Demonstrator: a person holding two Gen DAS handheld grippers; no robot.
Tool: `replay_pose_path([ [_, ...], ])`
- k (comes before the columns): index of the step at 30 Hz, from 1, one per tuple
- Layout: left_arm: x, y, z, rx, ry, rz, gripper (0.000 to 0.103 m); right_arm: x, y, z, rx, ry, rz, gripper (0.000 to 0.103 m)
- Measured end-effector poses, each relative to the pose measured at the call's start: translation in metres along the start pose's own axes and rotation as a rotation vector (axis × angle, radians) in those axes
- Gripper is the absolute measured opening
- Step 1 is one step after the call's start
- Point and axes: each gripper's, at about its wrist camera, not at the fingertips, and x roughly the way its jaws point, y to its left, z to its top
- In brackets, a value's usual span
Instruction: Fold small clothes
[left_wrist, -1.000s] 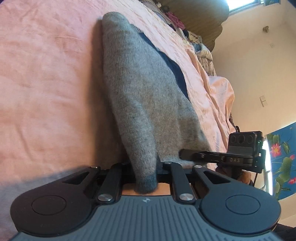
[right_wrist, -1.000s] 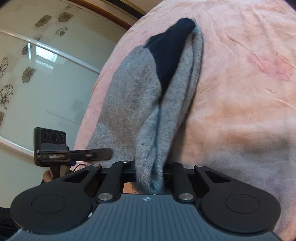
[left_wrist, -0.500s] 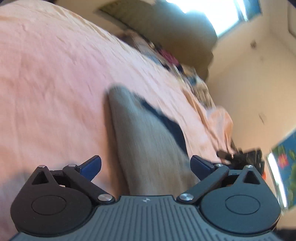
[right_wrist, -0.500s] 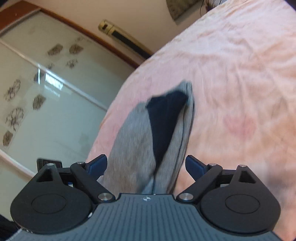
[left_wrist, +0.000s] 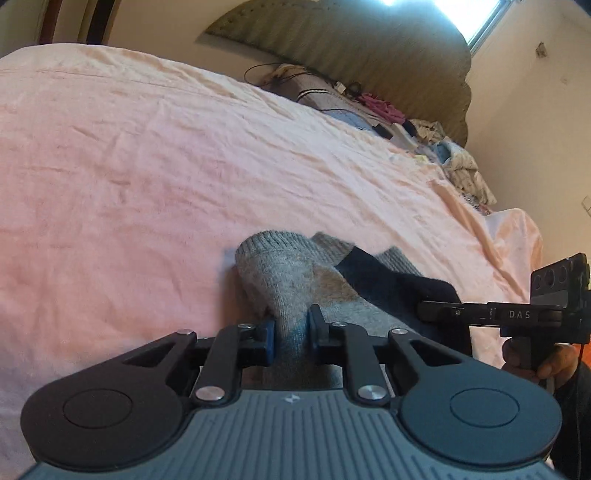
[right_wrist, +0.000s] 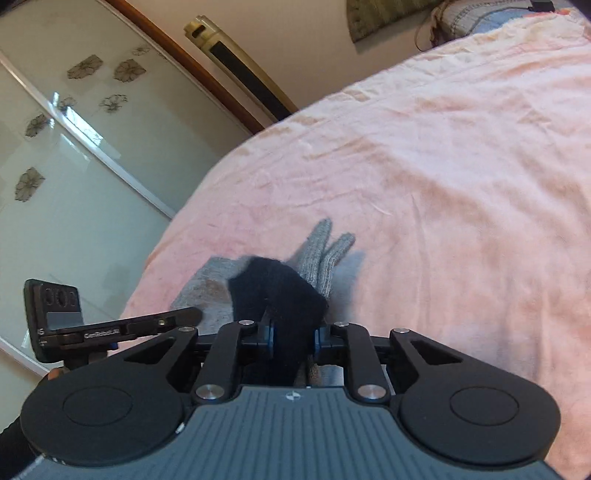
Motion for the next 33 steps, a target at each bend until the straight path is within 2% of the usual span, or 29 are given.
replay_pose_path([
  [1, -0.001, 0.000, -0.005, 0.003, -0.018, 0.008, 0.021, 0.001, -0.004, -0.005, 0.013, -0.014, 0.009, 0.028],
  [2, -0.010, -0.002, -0.009, 0.005, -0.044, 0.019, 0.022, -0.005, -0.005, -0.008, 0.034, -0.037, 0.020, 0.040],
  [3, -0.020, -0.008, -0.013, 0.010, -0.072, 0.041, 0.023, -0.015, -0.003, -0.012, 0.056, -0.061, 0.011, 0.046],
  [5, -0.047, -0.023, -0.022, 0.041, -0.151, 0.085, 0.025, -0.041, 0.008, -0.022, 0.051, -0.153, -0.019, 0.047],
  [6, -0.063, -0.033, -0.029, 0.063, -0.203, 0.071, 0.026, -0.054, 0.021, -0.028, 0.022, -0.202, -0.032, 0.047],
  [8, -0.081, -0.055, -0.043, 0.121, -0.247, 0.017, 0.038, -0.066, 0.052, -0.042, -0.050, -0.218, -0.019, 0.047],
  [10, -0.075, -0.082, -0.058, 0.222, -0.226, 0.030, 0.073, -0.061, 0.079, -0.059, -0.123, -0.200, 0.003, 0.052],
  [11, -0.063, -0.092, -0.065, 0.273, -0.186, 0.055, 0.074, -0.051, 0.089, -0.066, -0.151, -0.173, -0.002, 0.061],
  [12, -0.046, -0.098, -0.071, 0.318, -0.127, 0.093, 0.074, -0.039, 0.094, -0.070, -0.175, -0.148, -0.022, 0.065],
  [13, -0.035, -0.100, -0.081, 0.367, -0.125, 0.145, 0.074, -0.027, 0.093, -0.073, -0.180, -0.116, -0.061, 0.067],
  [14, -0.030, -0.104, -0.092, 0.452, -0.178, 0.192, 0.075, -0.014, 0.085, -0.075, -0.160, -0.087, -0.095, 0.064],
  [15, -0.027, -0.107, -0.102, 0.527, -0.202, 0.229, 0.076, -0.013, 0.075, -0.079, -0.149, -0.131, -0.081, 0.060],
  [16, -0.029, -0.110, -0.105, 0.548, -0.208, 0.245, 0.076, -0.015, 0.066, -0.077, -0.111, -0.141, -0.056, 0.053],
  [17, -0.036, -0.112, -0.103, 0.536, -0.194, 0.245, 0.076, -0.020, 0.064, -0.075, -0.061, -0.135, -0.056, 0.049],
  [18, -0.045, -0.113, -0.100, 0.510, -0.188, 0.233, 0.076, -0.025, 0.068, -0.074, -0.047, -0.119, -0.075, 0.049],
  [20, -0.068, -0.112, -0.100, 0.474, -0.210, 0.211, 0.076, -0.039, 0.088, -0.077, -0.089, -0.139, -0.128, 0.054],
  [22, -0.080, -0.113, -0.106, 0.471, -0.203, 0.194, 0.076, -0.053, 0.103, -0.087, -0.110, -0.170, -0.069, 0.056],
  [24, -0.070, -0.110, -0.115, 0.462, -0.129, 0.196, 0.076, -0.052, 0.104, -0.096, -0.090, -0.157, -0.010, 0.067],
  [25, -0.060, -0.108, -0.121, 0.464, -0.105, 0.232, 0.078, -0.041, 0.097, -0.100, -0.072, -0.121, -0.022, 0.072],
  [26, -0.054, -0.105, -0.126, 0.459, -0.098, 0.251, 0.079, -0.029, 0.086, -0.104, -0.047, -0.083, -0.054, 0.063],
  [27, -0.053, -0.100, -0.127, 0.425, -0.097, 0.241, 0.079, -0.031, 0.078, -0.109, -0.046, -0.133, -0.042, 0.051],
  [28, -0.055, -0.097, -0.126, 0.383, -0.087, 0.228, 0.079, -0.035, 0.075, -0.108, -0.008, -0.129, -0.037, 0.046],
  [30, -0.060, -0.091, -0.123, 0.327, -0.065, 0.218, 0.079, -0.053, 0.082, -0.109, 0.046, -0.136, -0.034, 0.052],
  [31, -0.061, -0.089, -0.124, 0.321, -0.064, 0.217, 0.079, -0.060, 0.090, -0.112, 0.012, -0.157, -0.026, 0.055],
  [33, -0.060, -0.088, -0.127, 0.319, -0.064, 0.222, 0.079, -0.061, 0.094, -0.118, -0.023, -0.157, -0.031, 0.069],
])
